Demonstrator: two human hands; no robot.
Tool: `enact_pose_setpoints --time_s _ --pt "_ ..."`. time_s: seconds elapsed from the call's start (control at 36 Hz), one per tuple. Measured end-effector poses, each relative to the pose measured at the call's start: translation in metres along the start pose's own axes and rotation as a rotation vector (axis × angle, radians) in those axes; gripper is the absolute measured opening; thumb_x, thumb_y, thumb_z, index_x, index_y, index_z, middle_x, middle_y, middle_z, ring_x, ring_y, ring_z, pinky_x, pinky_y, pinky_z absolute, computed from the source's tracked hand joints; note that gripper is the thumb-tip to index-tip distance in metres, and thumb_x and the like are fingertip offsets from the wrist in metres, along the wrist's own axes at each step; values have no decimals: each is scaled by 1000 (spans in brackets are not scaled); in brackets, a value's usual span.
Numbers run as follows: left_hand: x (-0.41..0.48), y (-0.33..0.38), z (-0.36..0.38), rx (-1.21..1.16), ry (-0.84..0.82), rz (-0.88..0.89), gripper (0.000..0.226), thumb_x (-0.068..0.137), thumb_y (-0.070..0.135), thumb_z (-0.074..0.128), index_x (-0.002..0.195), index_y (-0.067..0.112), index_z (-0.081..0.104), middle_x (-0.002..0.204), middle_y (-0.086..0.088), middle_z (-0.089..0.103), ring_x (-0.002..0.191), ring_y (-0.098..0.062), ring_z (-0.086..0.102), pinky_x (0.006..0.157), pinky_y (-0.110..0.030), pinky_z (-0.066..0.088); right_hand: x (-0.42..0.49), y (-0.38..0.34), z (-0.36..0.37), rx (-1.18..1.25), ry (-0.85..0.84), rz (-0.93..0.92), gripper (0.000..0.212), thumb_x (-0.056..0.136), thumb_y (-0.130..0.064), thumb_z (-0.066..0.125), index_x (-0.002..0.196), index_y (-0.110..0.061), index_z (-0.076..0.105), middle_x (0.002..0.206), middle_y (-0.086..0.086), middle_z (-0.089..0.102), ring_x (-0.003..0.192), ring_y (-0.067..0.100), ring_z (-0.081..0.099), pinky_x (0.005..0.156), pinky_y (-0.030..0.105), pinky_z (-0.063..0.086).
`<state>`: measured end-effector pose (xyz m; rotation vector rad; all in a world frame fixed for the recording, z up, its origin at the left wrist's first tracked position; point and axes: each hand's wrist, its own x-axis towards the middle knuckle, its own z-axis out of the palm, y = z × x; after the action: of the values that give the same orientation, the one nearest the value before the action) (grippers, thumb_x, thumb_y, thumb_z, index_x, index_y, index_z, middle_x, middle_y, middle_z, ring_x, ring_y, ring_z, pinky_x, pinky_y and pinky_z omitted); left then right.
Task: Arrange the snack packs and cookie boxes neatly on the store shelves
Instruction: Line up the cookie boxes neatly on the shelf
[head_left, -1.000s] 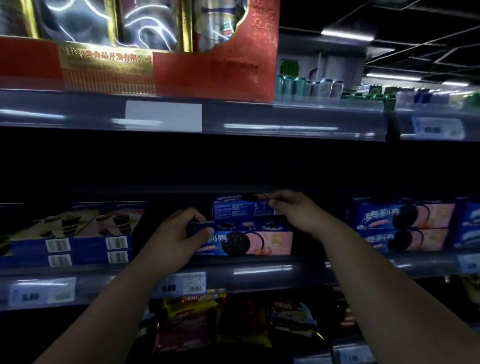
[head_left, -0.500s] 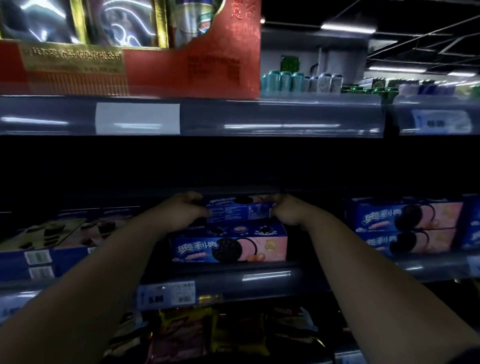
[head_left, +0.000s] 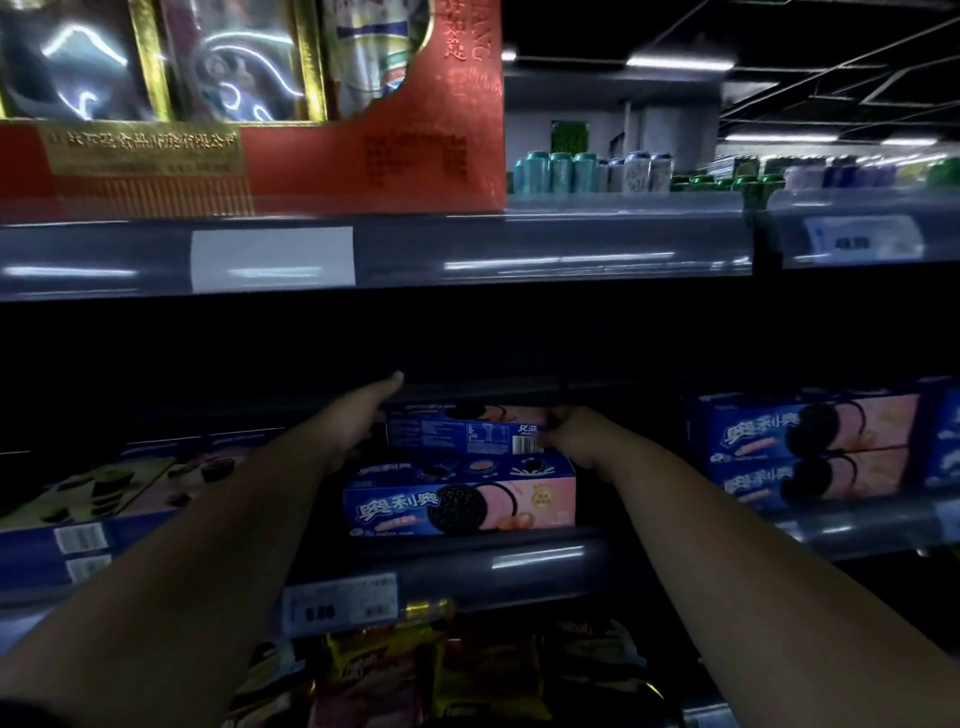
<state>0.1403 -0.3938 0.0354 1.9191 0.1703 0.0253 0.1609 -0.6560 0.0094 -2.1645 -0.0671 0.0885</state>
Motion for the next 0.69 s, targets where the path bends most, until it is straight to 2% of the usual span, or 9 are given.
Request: enact_pose_setpoints --time_s 0.06,0.14,0.25,0.31,0.36,0.42,0.47,0.58,0.69 --pt "-2 -2 1 23 -42 8 80 81 72 52 146 27 39 148 -11 45 135 -35 40 110 -49 29 -2 0 0 59 -20 3 42 90 -11 68 129 -6 54 95 6 65 78 17 65 59 26 50" --pt "-4 -4 0 47 -77 54 74 84 51 66 147 26 37 146 -8 47 123 -29 51 103 -40 39 -7 -2 -2 109 -13 -27 53 87 -8 71 135 -10 48 91 1 61 80 16 64 61 25 52" --pt "-10 -3 1 -41 -63 167 76 79 29 77 145 29 39 127 -1 59 98 -13 60 73 -26 46 -14 -3 -4 266 -28 -79 58 89 -13 71 140 -14 43 99 0 63 87 18 65 64 27 55" --pt "-12 -4 4 -47 -42 225 90 73 24 82 149 25 34 110 -2 67 95 -14 65 68 -22 47 -18 -5 -3 309 2 -117 62 88 -15 73 140 -16 40 104 4 64 89 21 67 66 31 56" --pt "-18 -4 5 -91 -4 276 86 78 14 79 149 23 32 103 1 64 87 -11 64 62 -17 47 -22 -7 -2 322 61 -170 59 85 -15 75 134 -15 41 109 7 63 89 19 65 69 31 54" --pt "-25 -4 4 -119 41 340 82 81 7 75 149 23 32 106 9 54 87 -4 58 67 -18 47 -27 -7 -3 350 89 -224 60 83 -11 77 129 -17 41 112 2 60 90 11 61 71 26 52" --pt "-28 -7 1 -116 49 394 86 77 2 77 149 21 34 111 12 52 93 -4 57 84 -26 49 -33 -6 -4 346 80 -295 73 79 -6 79 137 -18 37 112 -7 57 92 1 55 70 15 48" --pt "-38 -9 -3 -47 11 471 109 54 14 91 148 22 36 128 -3 61 110 -19 65 102 -43 49 -44 -2 0 311 51 -394 102 72 -3 84 152 -30 26 125 -8 54 101 -3 56 76 5 46" --pt "-44 -9 -7 10 14 530 111 43 38 89 142 39 40 137 -5 52 115 -17 61 101 -44 50 -59 -3 1 285 61 -438 110 70 -10 87 153 -40 21 138 -9 47 123 8 50 98 25 47"
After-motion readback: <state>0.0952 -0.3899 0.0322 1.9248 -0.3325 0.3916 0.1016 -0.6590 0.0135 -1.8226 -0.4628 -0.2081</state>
